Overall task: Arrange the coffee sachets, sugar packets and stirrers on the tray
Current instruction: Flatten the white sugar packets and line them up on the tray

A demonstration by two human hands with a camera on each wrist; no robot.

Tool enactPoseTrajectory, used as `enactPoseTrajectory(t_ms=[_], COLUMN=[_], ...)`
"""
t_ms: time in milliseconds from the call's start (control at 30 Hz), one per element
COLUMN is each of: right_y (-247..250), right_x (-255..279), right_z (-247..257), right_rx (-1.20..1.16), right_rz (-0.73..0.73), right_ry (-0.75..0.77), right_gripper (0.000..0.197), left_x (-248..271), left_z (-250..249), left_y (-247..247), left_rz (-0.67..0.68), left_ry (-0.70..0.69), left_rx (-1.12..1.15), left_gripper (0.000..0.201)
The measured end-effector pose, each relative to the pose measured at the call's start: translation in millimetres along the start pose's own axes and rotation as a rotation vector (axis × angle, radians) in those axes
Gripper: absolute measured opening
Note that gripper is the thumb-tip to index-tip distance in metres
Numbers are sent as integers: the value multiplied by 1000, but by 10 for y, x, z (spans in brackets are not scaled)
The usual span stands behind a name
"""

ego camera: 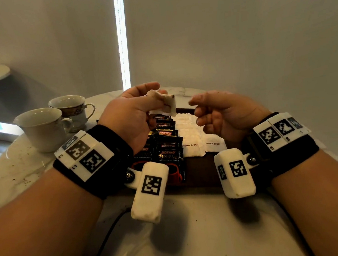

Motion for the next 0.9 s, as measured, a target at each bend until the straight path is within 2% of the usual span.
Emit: enactPoseTrajectory(t_ms=[133, 267, 367, 433, 600, 767, 900], right_y=[-264, -365, -344, -317, -272, -220, -210], right_x=[75, 88, 69, 64, 43, -2, -41], right_z=[62, 45, 33, 38, 53, 38, 9], right_rx=[-23, 12, -24, -42, -147, -178, -148], right_rz=[99, 46, -8, -29, -29, -72, -103], right_ry=[112, 159, 167, 167, 167, 174, 166], right_gripper=[31, 56, 37, 25, 33, 11, 12], left_x=[9, 35, 23, 6, -37, -45, -21], left_z=[2, 0, 4, 17, 42, 47, 48], left_y=[-35, -71, -63, -46, -8, -8, -10], left_rz=[5, 36, 40, 36, 5, 19, 22], left_ry=[-15, -29, -15, 9, 35, 54, 48], left_rx=[45, 57, 60, 48, 29, 56, 10], left_gripper=[30, 29, 11, 8, 11, 9, 17])
Point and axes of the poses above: each hand's wrist, its own x-axis away from the middle knuckle, its own y-axis out of the back of the hand, z = x × y, the point moved 4 cm from there along -x, towards the middle knuckle, and after that the axes turned 1 degree about -x, right-handed, at the moved point
